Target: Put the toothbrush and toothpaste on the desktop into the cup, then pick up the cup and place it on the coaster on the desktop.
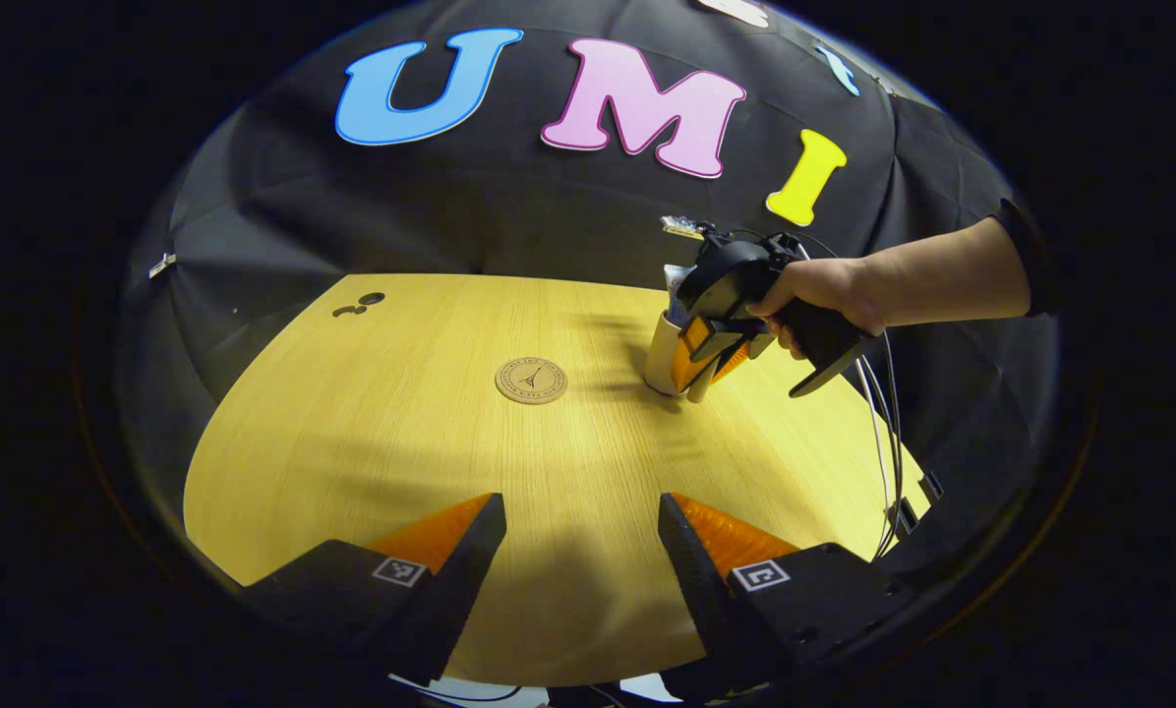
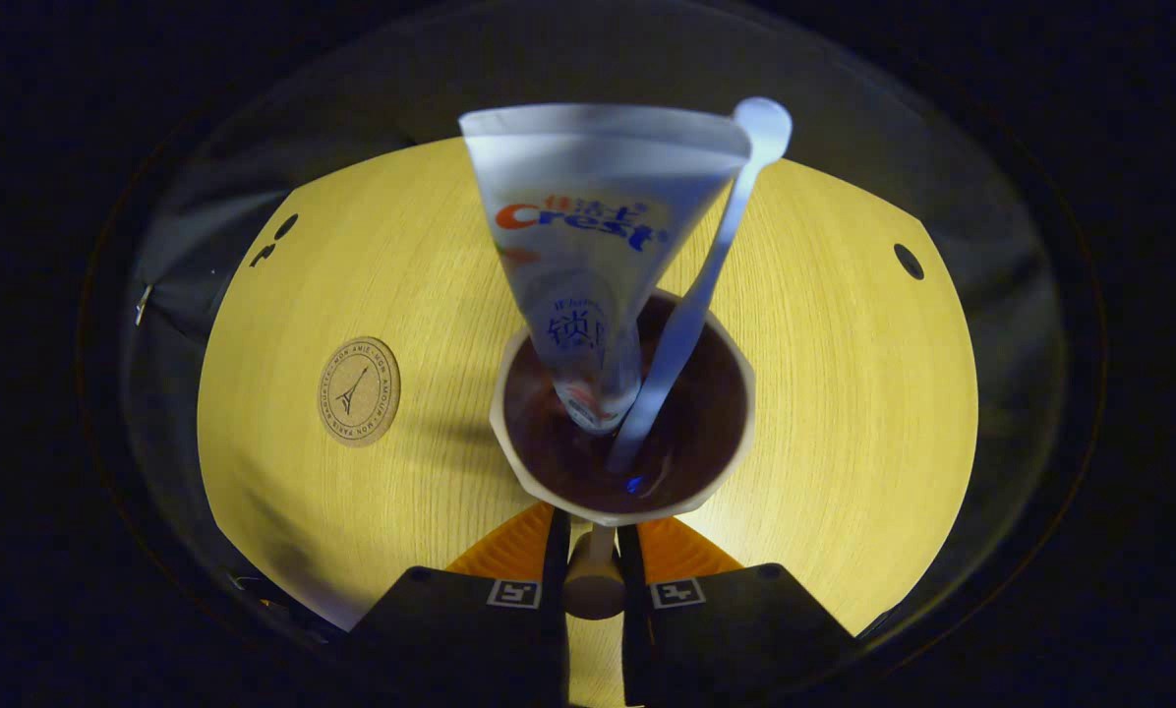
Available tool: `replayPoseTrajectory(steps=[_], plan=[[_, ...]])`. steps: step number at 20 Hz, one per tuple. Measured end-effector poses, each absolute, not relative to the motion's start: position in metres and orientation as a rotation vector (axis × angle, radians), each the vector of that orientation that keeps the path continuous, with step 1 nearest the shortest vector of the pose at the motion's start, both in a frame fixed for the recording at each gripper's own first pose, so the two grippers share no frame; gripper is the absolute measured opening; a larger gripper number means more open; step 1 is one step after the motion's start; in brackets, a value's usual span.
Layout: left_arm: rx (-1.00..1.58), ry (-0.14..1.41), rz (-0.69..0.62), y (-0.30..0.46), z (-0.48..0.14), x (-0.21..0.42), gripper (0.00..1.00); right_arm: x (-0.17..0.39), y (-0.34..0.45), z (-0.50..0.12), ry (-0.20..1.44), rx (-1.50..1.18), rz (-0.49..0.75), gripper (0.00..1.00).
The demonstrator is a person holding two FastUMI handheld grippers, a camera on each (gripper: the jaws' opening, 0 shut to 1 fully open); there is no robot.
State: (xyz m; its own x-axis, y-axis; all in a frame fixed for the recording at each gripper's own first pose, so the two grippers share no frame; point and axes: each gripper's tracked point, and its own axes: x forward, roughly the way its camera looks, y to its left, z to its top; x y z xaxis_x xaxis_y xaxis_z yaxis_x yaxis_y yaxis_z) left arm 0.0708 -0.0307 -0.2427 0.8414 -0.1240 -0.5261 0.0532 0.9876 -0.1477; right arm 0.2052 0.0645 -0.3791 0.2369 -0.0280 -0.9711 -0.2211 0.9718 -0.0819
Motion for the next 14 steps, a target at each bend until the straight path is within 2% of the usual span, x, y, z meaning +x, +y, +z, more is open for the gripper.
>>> replayPoseTrajectory(steps=[1,2,6,14], plan=[[-0.131,0.563,-0.095,-0.031,-0.244,0.072,0.97,0.203,0.067,-0.377,1.335,-0.218,0.146,0.19],[-0.133,0.565,-0.095,-0.03,-0.245,0.071,0.97,0.201,0.066,-0.377,1.334,-0.23,0.148,0.25],[-0.14,0.568,-0.092,-0.028,-0.247,0.07,0.97,0.198,0.077,-0.374,1.312,-0.282,0.185,0.25],[-0.162,0.56,-0.079,-0.015,-0.247,0.071,0.97,0.21,0.15,-0.355,1.28,-0.278,0.284,0.25]])
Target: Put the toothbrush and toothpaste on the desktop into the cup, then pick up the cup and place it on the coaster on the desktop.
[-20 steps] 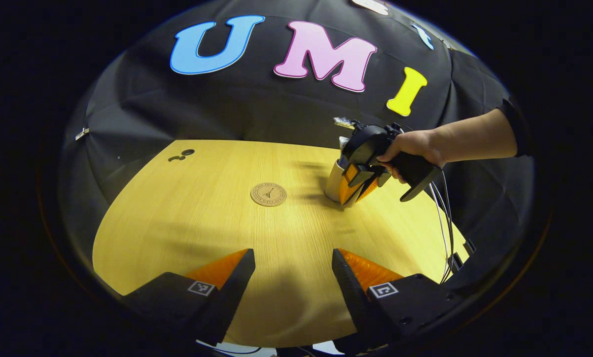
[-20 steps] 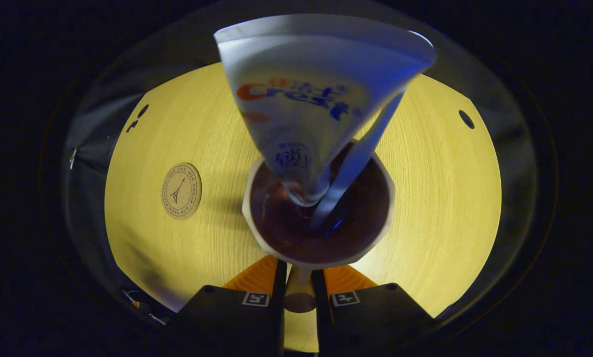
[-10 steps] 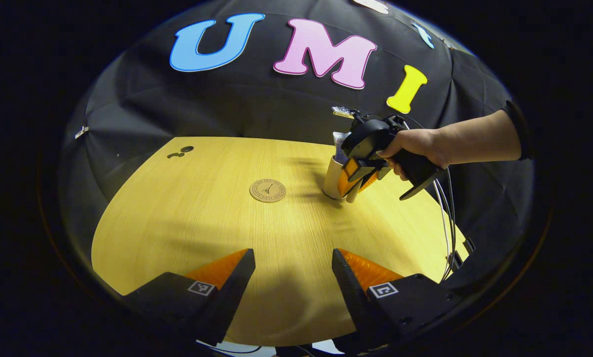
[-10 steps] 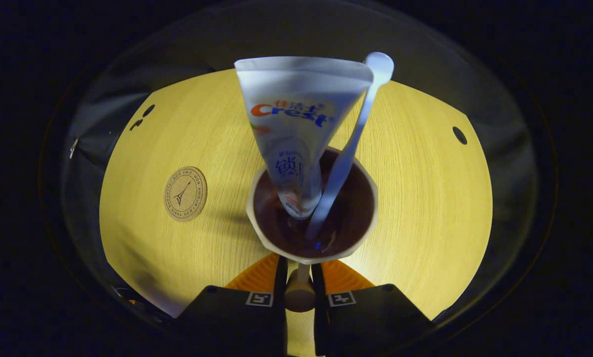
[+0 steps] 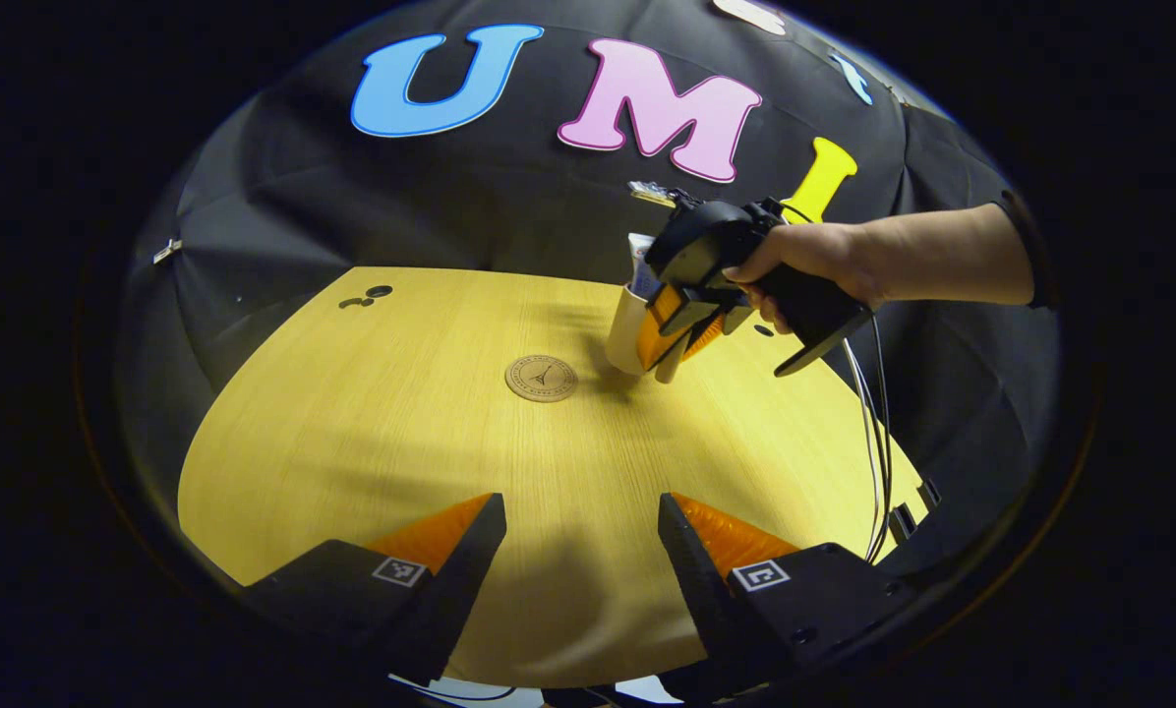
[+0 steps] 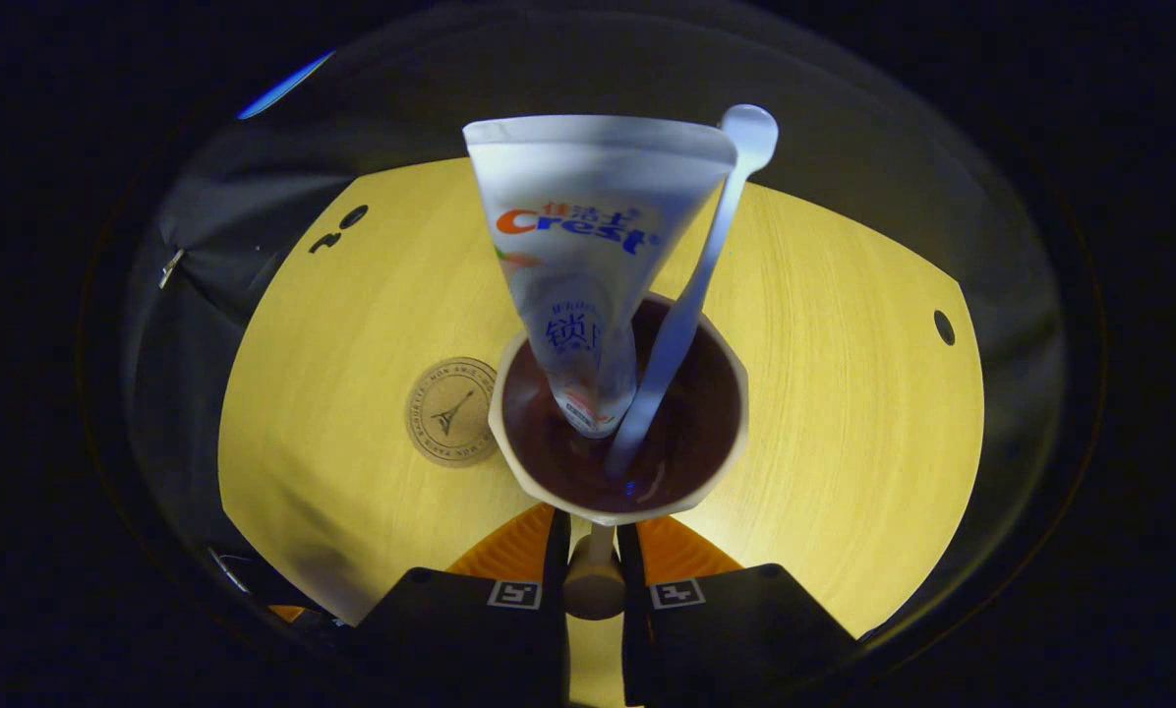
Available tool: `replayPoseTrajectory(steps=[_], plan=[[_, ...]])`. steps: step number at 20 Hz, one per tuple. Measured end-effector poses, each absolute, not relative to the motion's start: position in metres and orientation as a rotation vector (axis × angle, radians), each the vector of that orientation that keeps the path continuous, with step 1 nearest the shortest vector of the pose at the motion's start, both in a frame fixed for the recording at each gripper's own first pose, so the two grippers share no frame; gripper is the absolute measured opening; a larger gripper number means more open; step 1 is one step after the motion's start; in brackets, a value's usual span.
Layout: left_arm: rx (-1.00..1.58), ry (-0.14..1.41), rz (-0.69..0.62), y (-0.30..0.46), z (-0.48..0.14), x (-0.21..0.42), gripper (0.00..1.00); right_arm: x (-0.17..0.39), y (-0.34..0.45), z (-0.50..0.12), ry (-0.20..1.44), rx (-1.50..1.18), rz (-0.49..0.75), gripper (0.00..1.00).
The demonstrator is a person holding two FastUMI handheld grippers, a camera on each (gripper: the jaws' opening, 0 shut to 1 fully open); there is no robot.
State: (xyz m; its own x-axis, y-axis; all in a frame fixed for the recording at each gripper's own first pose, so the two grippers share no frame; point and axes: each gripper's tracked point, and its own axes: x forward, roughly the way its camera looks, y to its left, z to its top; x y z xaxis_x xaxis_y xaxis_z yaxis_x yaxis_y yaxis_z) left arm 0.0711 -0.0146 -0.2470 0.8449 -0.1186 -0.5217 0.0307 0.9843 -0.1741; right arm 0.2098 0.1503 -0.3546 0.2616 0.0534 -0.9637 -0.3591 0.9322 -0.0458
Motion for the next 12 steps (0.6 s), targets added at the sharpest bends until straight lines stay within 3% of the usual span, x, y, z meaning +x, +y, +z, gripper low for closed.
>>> replayPoseTrajectory(steps=[12], plan=[[-0.175,0.558,-0.018,0.025,-0.258,0.059,0.97,0.199,0.234,-0.382,1.321,-0.344,0.387,0.25]])
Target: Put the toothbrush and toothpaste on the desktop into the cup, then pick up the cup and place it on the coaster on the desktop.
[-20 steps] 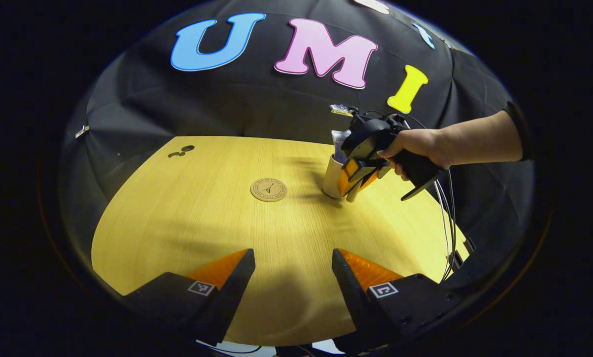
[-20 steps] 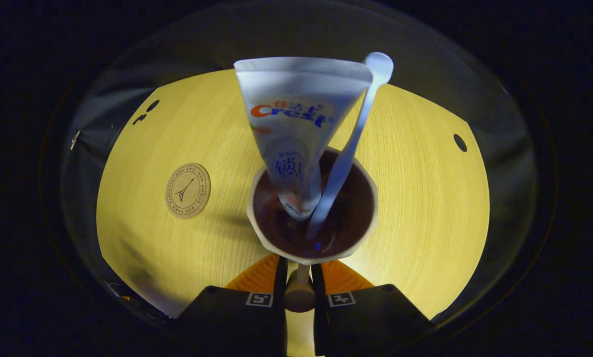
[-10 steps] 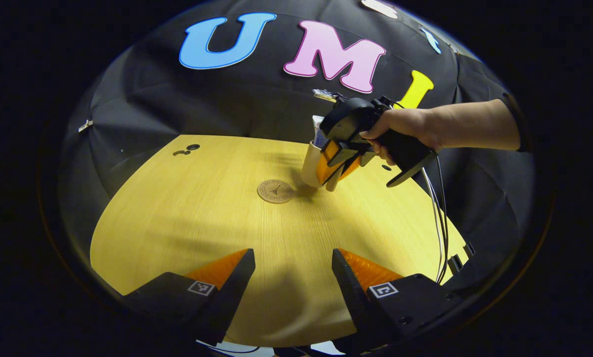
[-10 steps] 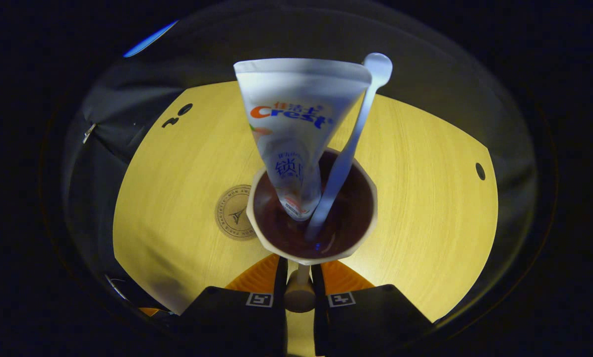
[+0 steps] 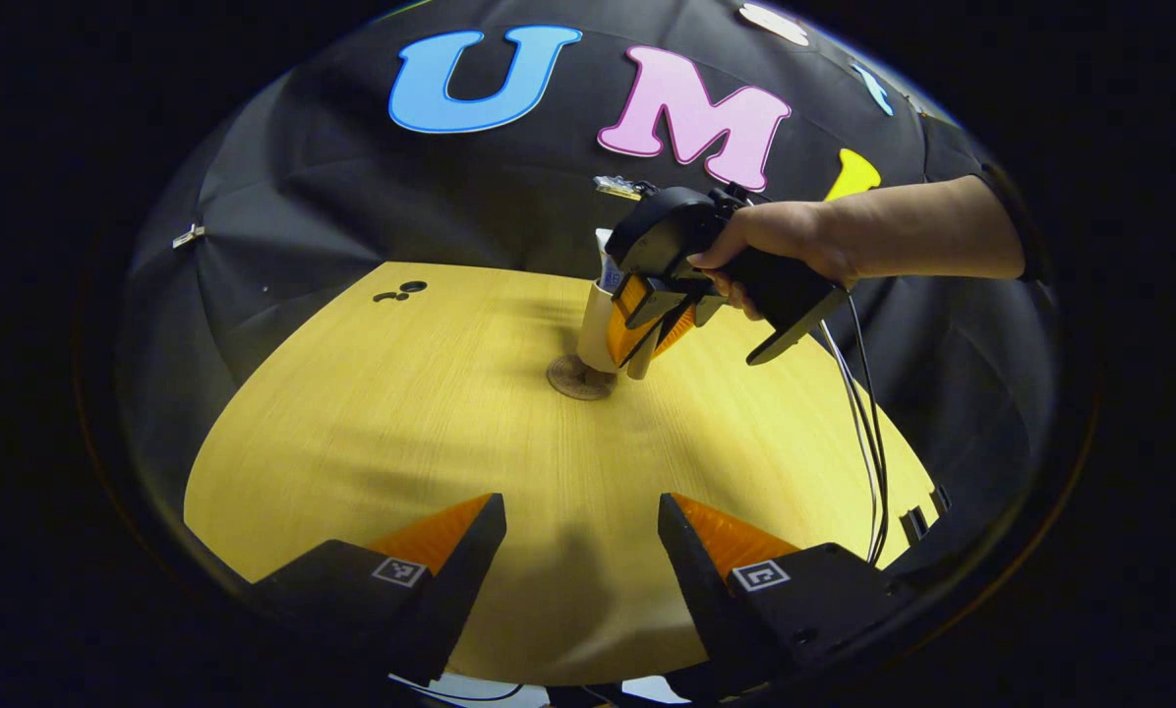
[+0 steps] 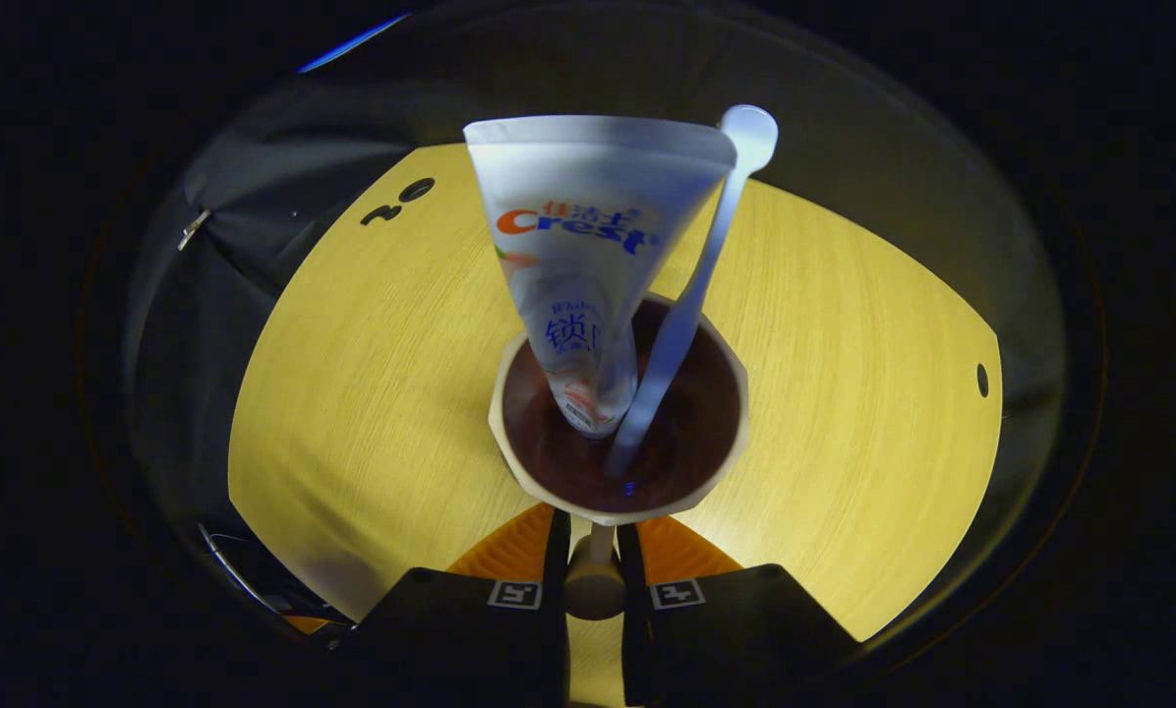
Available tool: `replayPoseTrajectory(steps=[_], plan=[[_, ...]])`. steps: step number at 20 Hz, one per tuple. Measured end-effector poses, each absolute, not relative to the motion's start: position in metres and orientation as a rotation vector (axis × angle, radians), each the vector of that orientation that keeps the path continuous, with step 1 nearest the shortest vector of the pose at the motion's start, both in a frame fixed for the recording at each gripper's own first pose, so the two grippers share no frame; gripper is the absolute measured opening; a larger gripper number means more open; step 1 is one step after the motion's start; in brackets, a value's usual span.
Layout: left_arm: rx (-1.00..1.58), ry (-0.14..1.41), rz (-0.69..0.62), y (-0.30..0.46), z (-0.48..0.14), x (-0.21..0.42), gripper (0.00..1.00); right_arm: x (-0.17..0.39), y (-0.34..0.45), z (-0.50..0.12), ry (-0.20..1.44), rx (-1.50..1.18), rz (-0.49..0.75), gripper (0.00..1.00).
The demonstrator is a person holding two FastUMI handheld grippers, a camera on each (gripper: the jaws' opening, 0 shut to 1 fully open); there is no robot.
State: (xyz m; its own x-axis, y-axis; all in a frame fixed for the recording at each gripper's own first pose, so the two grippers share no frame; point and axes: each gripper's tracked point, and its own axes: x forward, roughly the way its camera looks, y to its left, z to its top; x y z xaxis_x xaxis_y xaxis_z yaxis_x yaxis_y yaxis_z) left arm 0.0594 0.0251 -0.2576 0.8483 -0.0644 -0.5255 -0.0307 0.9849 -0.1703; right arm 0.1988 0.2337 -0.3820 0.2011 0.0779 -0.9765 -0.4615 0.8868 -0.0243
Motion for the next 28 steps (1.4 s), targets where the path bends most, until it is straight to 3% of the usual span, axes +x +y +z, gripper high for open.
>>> replayPoseTrajectory(steps=[10,11,12,18,19,20,22,28], plan=[[-0.178,0.582,-0.021,0.037,-0.264,0.046,0.97,0.185,0.248,-0.394,1.32,-0.419,0.421,0.25],[-0.175,0.574,-0.021,0.039,-0.263,0.046,0.97,0.184,0.246,-0.394,1.32,-0.435,0.421,0.19],[-0.177,0.57,-0.025,0.039,-0.261,0.047,0.97,0.186,0.247,-0.394,1.309,-0.439,0.418,0.25],[-0.127,0.568,-0.029,0.044,-0.262,0.043,0.97,0.181,0.245,-0.401,1.347,-0.425,0.425,0.29],[-0.123,0.569,-0.034,0.042,-0.262,0.044,0.97,0.176,0.244,-0.403,1.347,-0.423,0.433,0.25],[-0.123,0.569,-0.041,0.04,-0.262,0.045,0.97,0.17,0.247,-0.402,1.346,-0.406,0.457,0.38],[-0.108,0.569,-0.051,0.038,-0.261,0.045,0.97,0.159,0.24,-0.397,1.339,-0.415,0.481,0.93],[-0.076,0.558,-0.1,0.023,-0.254,0.048,0.97,0.148,0.231,-0.363,1.292,-0.292,0.48,0.99]])
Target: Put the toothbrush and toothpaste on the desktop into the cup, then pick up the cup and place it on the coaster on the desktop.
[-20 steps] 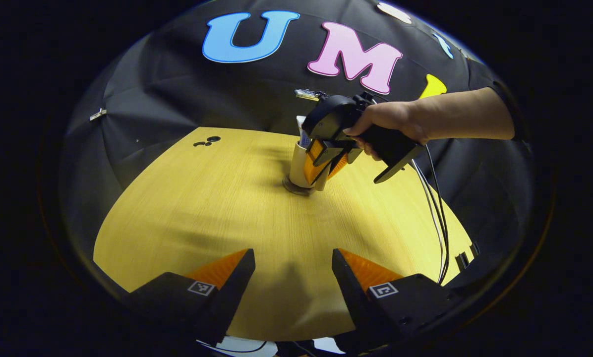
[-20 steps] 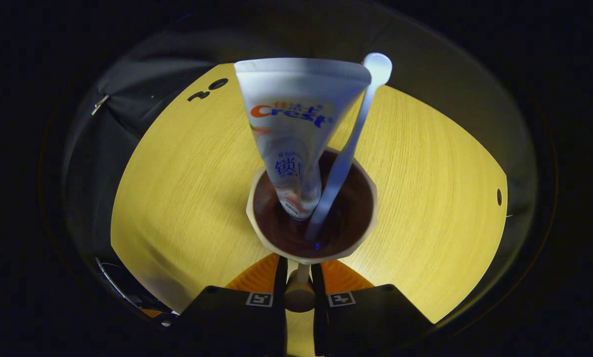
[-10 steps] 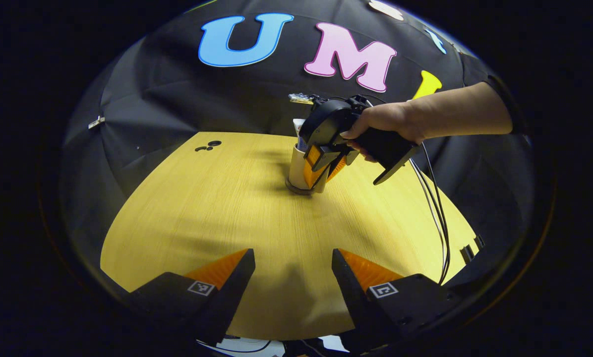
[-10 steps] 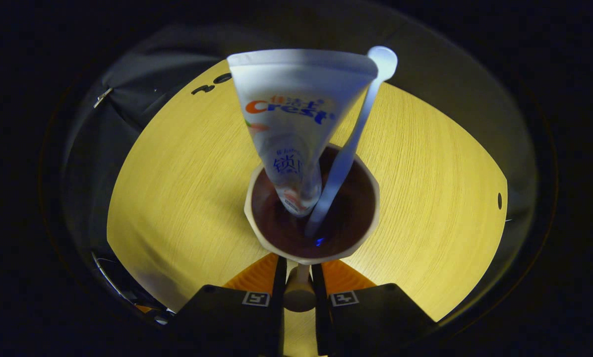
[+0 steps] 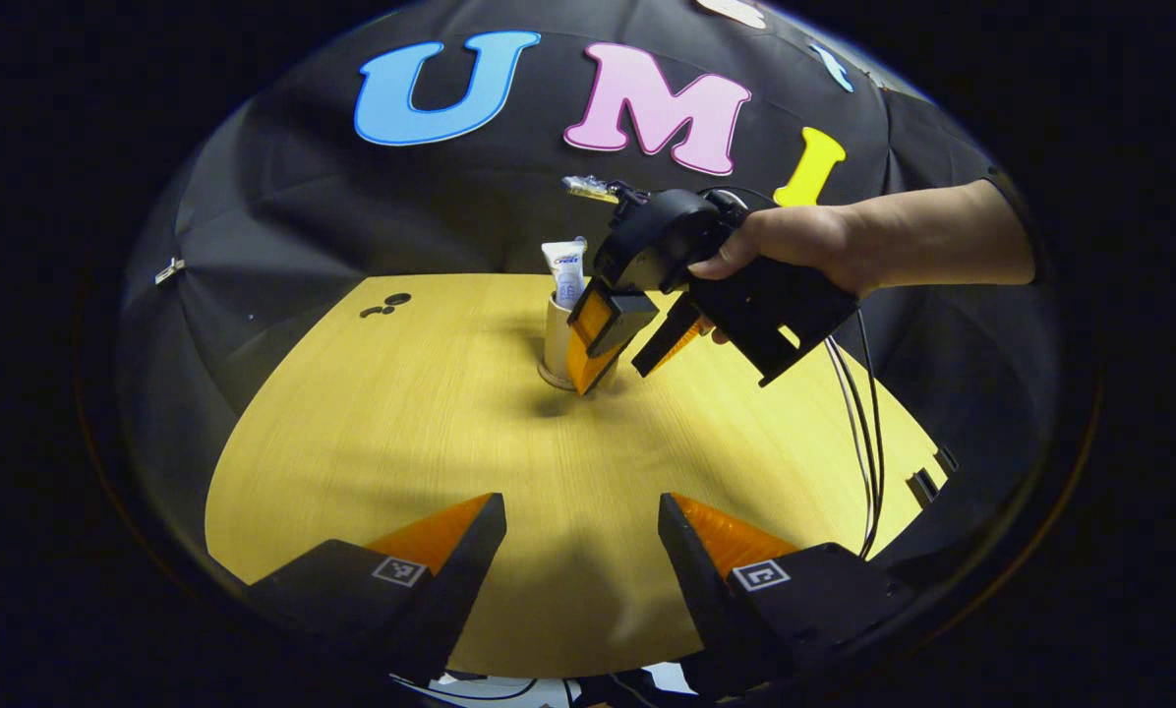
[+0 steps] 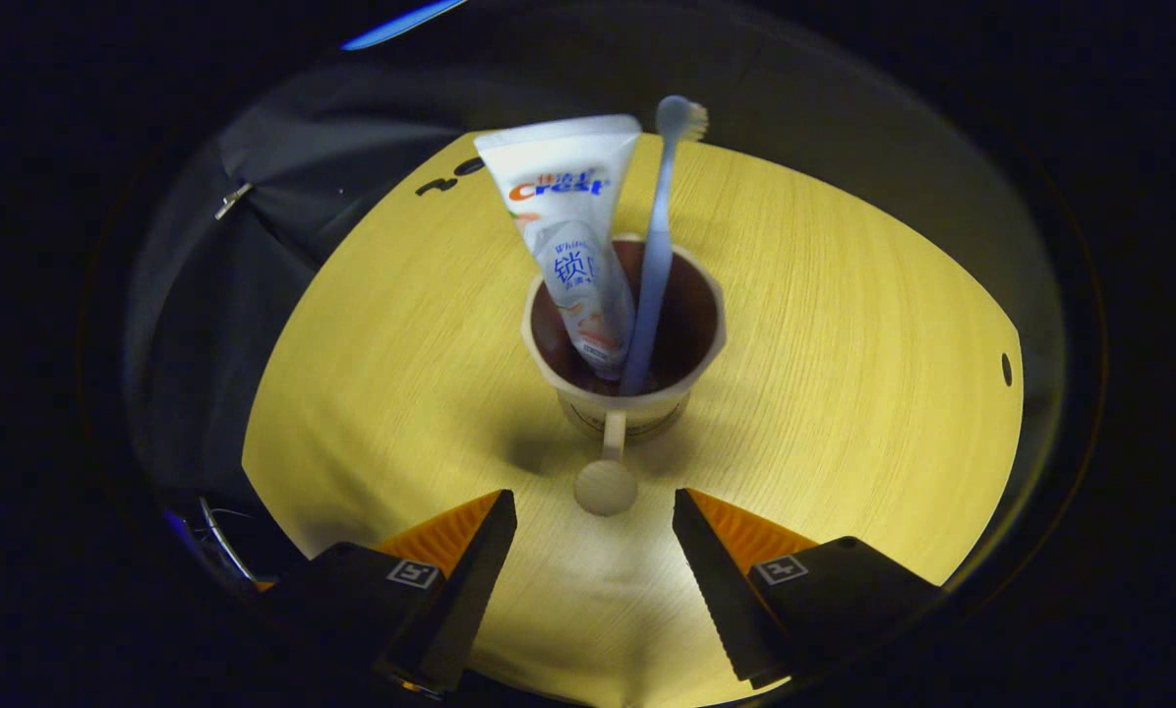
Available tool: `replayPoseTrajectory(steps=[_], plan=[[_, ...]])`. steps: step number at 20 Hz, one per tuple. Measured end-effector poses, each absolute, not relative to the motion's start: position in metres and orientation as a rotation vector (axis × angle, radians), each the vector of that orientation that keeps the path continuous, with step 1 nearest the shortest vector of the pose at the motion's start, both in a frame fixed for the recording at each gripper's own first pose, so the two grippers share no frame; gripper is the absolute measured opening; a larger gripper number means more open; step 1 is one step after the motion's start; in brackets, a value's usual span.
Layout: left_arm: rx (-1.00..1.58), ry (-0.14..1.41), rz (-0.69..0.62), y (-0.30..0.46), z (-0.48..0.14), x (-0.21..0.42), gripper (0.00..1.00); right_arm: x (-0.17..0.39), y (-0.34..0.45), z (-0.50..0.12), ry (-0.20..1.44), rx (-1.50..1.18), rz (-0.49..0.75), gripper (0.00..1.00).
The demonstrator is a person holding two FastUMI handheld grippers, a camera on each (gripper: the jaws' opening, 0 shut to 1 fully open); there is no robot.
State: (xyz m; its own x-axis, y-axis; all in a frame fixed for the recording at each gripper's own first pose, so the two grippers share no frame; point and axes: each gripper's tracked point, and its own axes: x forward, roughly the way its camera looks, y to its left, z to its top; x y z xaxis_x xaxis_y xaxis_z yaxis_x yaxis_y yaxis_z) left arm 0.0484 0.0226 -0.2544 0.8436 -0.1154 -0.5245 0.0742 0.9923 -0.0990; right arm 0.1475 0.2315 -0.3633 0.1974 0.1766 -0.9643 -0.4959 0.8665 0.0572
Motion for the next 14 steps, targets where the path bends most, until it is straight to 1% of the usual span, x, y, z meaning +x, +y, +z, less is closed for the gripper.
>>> replayPoseTrajectory(steps=[3,5,8,10,14], plan=[[-0.069,0.548,-0.114,0.019,-0.245,0.053,0.97,0.152,0.227,-0.33,1.2,-0.238,0.479,0.99],[-0.04,0.517,-0.119,0.02,-0.228,0.057,0.97,0.156,0.225,-0.305,1.121,-0.184,0.476,0.99],[0.019,0.434,-0.13,0.023,-0.184,0.072,0.97,0.163,0.211,-0.257,0.99,-0.108,0.453,0.99],[0.025,0.369,-0.144,0.022,-0.148,0.082,0.97,0.174,0.201,-0.216,0.865,-0.038,0.428,0.99],[0.071,0.239,-0.137,0.02,-0.076,0.103,0.97,0.189,0.154,-0.136,0.652,0.058,0.319,0.99]])
